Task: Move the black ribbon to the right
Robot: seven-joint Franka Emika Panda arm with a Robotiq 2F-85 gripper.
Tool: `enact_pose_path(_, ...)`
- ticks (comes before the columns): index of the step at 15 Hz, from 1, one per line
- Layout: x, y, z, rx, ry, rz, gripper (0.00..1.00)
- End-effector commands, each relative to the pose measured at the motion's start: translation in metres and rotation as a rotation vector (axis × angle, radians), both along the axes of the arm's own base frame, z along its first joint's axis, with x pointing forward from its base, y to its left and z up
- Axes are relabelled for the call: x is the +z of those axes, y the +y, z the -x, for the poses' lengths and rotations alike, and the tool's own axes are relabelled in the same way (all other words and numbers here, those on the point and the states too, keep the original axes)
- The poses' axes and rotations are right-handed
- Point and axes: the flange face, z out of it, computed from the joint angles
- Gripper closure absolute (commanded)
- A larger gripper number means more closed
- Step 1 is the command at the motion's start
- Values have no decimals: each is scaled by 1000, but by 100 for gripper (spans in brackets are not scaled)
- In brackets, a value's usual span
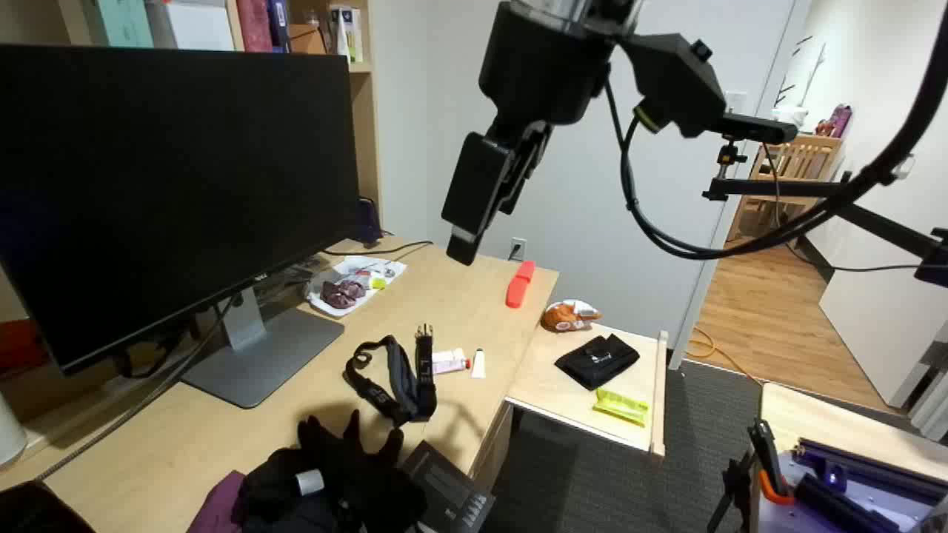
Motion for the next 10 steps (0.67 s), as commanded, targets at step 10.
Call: enact_pose_path(10, -4, -1, -6, -1, 7, 2, 0)
